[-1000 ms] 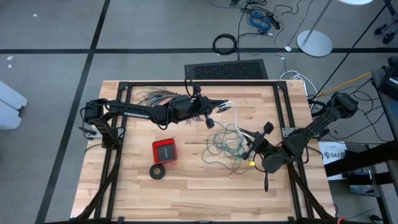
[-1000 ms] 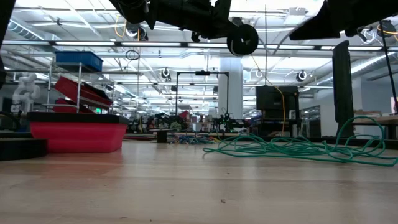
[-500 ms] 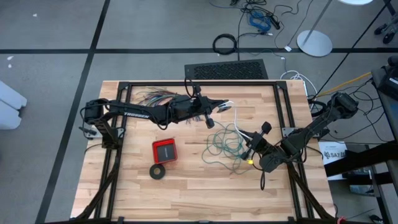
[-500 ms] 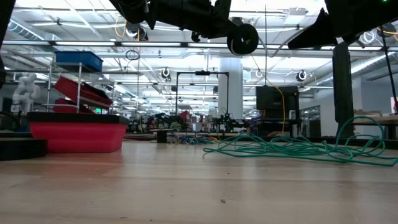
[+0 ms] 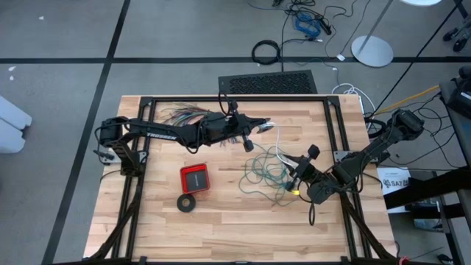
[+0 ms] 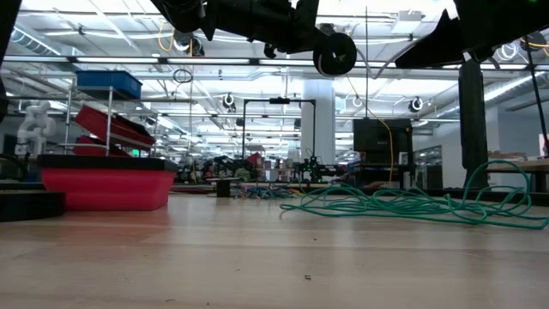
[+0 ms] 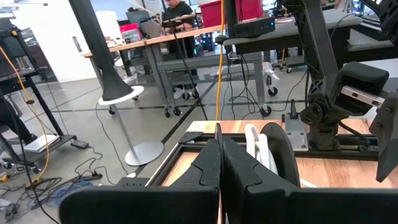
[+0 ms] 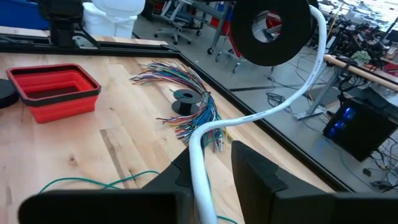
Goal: Coil cords
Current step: Coil the white wire onto the spool
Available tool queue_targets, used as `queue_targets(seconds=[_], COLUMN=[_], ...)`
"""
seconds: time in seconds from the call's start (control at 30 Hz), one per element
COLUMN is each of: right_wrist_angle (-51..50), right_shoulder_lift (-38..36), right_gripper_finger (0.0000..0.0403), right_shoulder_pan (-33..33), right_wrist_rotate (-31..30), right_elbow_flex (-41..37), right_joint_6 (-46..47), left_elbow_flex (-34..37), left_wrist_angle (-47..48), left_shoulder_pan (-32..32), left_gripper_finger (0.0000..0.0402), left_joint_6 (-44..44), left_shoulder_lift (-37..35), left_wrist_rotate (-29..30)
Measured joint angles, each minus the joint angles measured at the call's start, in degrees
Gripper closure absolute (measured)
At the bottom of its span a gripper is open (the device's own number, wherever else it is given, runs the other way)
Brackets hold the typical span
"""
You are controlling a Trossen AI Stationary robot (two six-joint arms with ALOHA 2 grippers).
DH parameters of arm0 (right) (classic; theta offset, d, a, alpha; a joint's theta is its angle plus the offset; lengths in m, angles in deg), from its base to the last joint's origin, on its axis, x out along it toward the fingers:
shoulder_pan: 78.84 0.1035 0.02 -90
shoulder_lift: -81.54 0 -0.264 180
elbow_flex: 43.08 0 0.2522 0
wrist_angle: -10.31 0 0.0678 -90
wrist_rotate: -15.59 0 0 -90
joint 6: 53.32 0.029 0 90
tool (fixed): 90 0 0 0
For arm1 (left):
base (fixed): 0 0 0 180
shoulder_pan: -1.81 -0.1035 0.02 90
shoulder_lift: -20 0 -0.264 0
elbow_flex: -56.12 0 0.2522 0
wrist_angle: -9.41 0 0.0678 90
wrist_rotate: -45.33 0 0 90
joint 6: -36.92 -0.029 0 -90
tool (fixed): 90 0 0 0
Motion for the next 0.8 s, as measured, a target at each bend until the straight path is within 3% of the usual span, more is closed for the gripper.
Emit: queue_targets(seconds=[0.8], right_wrist_angle=[0.5], right_shoulder_lift=[0.0], right_gripper_finger=[0.0329], right_shoulder_pan=[0.0], right_wrist_rotate=[3.5], right_elbow_flex=[0.0], right_joint_6=[-3.1], left_elbow_flex=[0.0], left_wrist_angle=[0.1], left_shoulder_pan=[0.0], left_gripper_finger=[0.0402], left_joint_6=[0.0], left_shoulder_lift=[0.0], left_wrist_rotate=[0.0])
